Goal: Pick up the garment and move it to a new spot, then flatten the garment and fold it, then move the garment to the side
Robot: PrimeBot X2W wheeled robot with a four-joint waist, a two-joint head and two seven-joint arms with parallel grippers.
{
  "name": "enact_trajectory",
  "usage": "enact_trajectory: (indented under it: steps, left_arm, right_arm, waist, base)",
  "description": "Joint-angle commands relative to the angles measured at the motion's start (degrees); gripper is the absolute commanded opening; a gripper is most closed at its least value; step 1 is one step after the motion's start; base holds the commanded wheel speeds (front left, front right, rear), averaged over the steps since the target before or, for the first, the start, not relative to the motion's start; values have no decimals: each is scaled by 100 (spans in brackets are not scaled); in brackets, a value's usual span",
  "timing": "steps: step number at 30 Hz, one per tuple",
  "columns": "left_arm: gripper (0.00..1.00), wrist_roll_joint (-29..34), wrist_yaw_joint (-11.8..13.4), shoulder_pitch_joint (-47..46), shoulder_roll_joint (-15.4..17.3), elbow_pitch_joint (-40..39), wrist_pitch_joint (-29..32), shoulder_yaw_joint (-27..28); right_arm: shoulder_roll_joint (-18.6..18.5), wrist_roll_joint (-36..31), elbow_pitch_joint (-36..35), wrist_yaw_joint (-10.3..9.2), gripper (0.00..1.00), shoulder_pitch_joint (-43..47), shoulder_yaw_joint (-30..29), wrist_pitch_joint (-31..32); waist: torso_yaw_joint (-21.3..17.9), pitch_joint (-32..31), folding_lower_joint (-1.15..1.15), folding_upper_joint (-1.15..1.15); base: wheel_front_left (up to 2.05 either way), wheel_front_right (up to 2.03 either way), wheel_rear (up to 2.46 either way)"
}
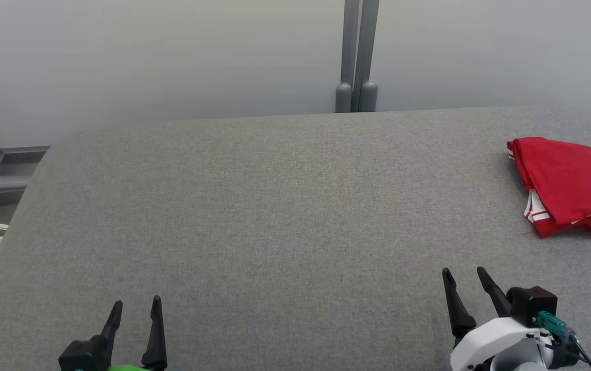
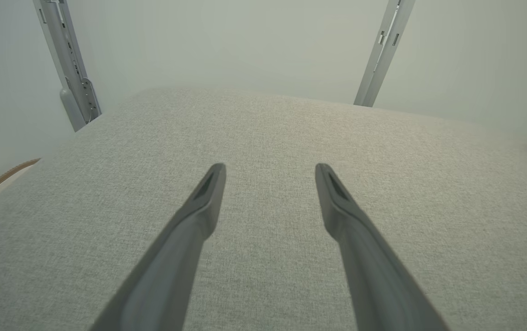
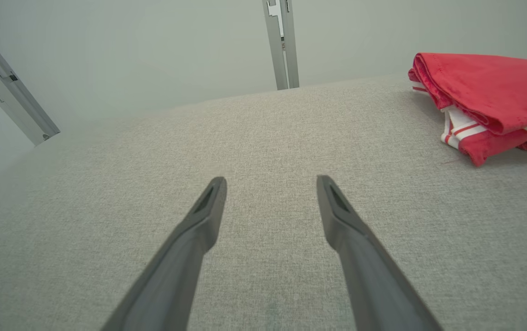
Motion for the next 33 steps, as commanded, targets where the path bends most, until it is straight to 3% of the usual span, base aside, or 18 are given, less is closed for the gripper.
enact_trajectory:
  steps: [1, 33]
  left_arm:
    - [100, 39, -18, -97, 2, 8, -18, 29]
    - [100, 85, -60, -385, -30, 73, -18, 47]
  right_arm:
    - [-11, -62, 12, -5, 100, -77, 0, 27]
    - [-11, -100, -492, -5, 100, -167, 92, 25]
  waist:
    - [-20, 25, 0, 0]
    - [-48, 219, 0, 0]
  base:
    - [0, 0, 0]
    - [0, 0, 0]
